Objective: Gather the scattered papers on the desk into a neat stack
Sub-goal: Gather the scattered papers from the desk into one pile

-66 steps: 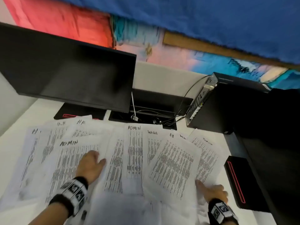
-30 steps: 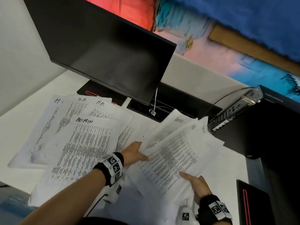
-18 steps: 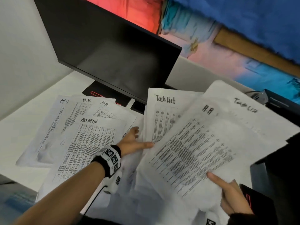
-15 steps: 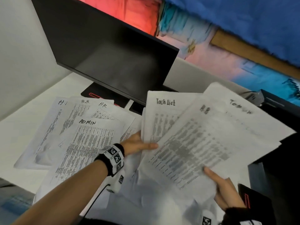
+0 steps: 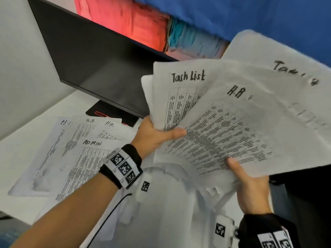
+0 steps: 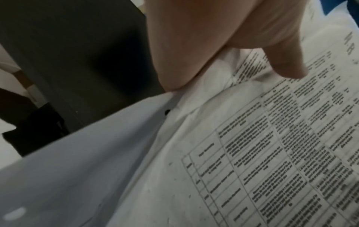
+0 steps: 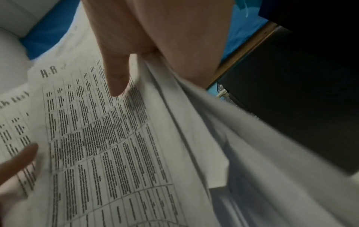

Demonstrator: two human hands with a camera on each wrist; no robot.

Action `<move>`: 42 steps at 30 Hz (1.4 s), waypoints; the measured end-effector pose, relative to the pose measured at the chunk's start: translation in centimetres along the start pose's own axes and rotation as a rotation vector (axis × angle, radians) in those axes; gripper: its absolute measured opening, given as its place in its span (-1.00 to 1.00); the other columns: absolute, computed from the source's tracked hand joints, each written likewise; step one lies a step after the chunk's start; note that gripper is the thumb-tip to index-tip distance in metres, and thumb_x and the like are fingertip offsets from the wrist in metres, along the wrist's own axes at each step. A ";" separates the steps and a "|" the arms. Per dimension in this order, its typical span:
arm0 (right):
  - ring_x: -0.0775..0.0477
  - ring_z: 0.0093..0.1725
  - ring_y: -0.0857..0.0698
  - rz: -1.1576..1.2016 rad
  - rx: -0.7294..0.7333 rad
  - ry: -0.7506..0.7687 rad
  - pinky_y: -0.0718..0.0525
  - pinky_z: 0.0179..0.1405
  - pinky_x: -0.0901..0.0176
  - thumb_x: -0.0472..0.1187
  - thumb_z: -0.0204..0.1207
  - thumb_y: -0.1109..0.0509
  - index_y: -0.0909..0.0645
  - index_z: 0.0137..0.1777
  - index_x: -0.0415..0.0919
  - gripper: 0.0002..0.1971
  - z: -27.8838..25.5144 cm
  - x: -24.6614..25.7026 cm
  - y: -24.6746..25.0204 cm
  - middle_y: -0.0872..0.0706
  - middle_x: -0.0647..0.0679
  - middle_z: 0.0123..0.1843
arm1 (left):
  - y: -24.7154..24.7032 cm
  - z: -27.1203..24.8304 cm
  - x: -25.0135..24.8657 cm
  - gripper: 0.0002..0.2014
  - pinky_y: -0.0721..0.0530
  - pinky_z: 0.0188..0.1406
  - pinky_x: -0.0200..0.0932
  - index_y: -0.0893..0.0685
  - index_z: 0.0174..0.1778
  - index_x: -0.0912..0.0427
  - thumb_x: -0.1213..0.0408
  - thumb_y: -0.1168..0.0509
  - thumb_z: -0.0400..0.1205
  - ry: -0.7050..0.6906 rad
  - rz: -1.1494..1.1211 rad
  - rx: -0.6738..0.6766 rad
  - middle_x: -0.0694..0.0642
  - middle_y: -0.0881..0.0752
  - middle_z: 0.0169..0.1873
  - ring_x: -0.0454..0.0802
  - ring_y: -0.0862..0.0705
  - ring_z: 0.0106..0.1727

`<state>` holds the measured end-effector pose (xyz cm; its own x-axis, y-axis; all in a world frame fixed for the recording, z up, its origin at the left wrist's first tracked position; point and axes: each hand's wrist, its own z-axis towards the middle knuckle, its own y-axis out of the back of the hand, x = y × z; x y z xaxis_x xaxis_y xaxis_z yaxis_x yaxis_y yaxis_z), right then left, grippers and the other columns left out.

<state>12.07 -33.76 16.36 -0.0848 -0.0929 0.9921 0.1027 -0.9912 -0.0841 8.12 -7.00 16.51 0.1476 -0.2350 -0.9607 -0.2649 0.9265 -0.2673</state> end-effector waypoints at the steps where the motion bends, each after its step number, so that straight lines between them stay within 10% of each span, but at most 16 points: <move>1: 0.09 0.21 -0.81 -0.020 0.025 -0.039 -0.75 0.20 0.16 -0.18 0.22 -0.64 -0.70 0.28 -0.02 -0.44 -0.1 -0.4 -0.2 -0.86 0.12 0.19 | 0.3 0.0 0.3 -0.56 -0.81 0.08 -0.18 -0.79 0.13 0.04 0.40 -0.63 0.35 -0.012 0.016 -0.006 0.01 -0.90 0.06 -0.08 -0.86 0.17; 7: 0.01 0.20 -0.81 -0.135 0.154 -0.196 -0.75 0.11 0.25 -0.44 0.38 -0.59 -0.69 0.30 -0.06 -0.50 1.1 -5.4 -1.7 -0.88 0.03 0.15 | 1.8 0.2 3.6 -0.31 -0.83 0.15 0.18 -0.65 0.33 0.29 0.31 -0.73 0.29 0.049 0.084 -0.102 0.28 -0.84 0.16 0.17 -0.84 0.19; 19: 0.07 0.10 -0.84 -0.111 0.094 -0.208 -0.79 0.04 0.26 -0.45 0.37 -0.61 -0.65 0.36 -0.20 -0.46 2.6 -6.6 -2.3 -0.87 -0.04 0.14 | -1.6 1.6 2.5 -0.73 -0.86 -0.02 -0.09 -0.81 0.09 0.20 0.41 -0.59 0.49 0.001 0.253 -0.079 0.06 -0.89 -0.06 -0.11 -0.89 -0.03; 26: -0.17 0.38 -0.65 -0.033 -0.121 -0.395 -0.63 0.35 -0.07 -0.13 0.28 -0.69 -0.29 0.66 -0.10 -0.04 1.6 -9.5 0.6 -0.62 -0.13 0.44 | 1.3 2.4 -0.7 -0.62 -0.80 0.14 0.20 -0.70 0.34 0.35 0.48 -0.46 0.58 0.001 -0.335 -0.199 0.31 -0.83 0.21 0.24 -0.83 0.22; 29: -0.27 0.40 -0.68 0.347 -0.065 -0.485 -0.80 0.10 0.04 -0.11 0.27 -0.67 -0.57 0.49 -0.25 -0.25 1.5 -10.0 0.8 -0.68 -0.29 0.44 | 2.2 1.6 0.5 -0.38 -0.76 0.25 0.24 -0.62 0.46 0.32 0.27 -0.58 0.47 0.062 -0.436 -0.068 0.34 -0.75 0.34 0.28 -0.76 0.35; 32: -0.16 0.06 -0.69 0.247 -0.147 -0.459 -0.77 0.08 0.02 -0.02 0.21 -0.74 -0.69 0.11 -0.19 -0.48 1.9 -9.6 2.0 -0.68 -0.39 0.38 | 4.9 0.5 2.0 -0.17 -0.83 0.15 0.10 -0.68 0.35 0.24 0.02 -0.75 0.17 0.127 -0.438 -0.019 0.28 -0.79 0.29 0.18 -0.82 0.23; 35: -0.13 -0.19 -0.77 0.066 -0.128 -0.310 -0.78 -0.22 0.28 -0.09 0.31 -0.67 -0.65 -0.05 -0.21 -0.67 2.2 -7.2 3.0 -0.88 -0.06 -0.21 | 8.4 0.6 1.8 -0.14 -0.84 0.02 -0.02 -0.75 0.29 0.28 -0.15 -0.71 0.14 0.202 -0.122 -0.026 0.35 -0.80 0.25 0.15 -0.86 0.10; 38: 0.01 0.02 -0.88 -0.043 -0.039 -0.136 -0.79 -0.13 0.33 -0.33 0.52 -0.51 -0.75 0.16 -0.17 -0.77 2.0 -4.6 2.4 -0.92 0.04 -0.04 | 8.8 1.3 1.8 -0.46 -0.80 0.14 0.08 -0.80 0.21 0.18 0.11 -0.67 0.32 0.259 0.224 0.043 0.13 -0.89 0.11 0.10 -0.88 0.13; 42: 0.33 -0.10 -0.83 -0.105 0.009 -0.036 -0.70 -0.18 0.54 -0.37 0.52 -0.50 -0.74 0.05 -0.02 -0.77 0.7 -3.3 1.3 -0.89 0.28 -0.12 | 6.0 0.6 4.0 -0.61 -0.86 -0.11 -0.12 -0.76 0.22 0.17 0.44 -0.57 0.47 0.171 0.128 -0.119 0.01 -0.91 0.02 -0.08 -0.90 0.01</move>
<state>13.19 -34.67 13.02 -0.0599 0.0153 0.9981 0.1040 -0.9943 0.0215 7.73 -2.18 11.10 -0.0552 -0.1739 -0.9832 -0.3826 0.9132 -0.1401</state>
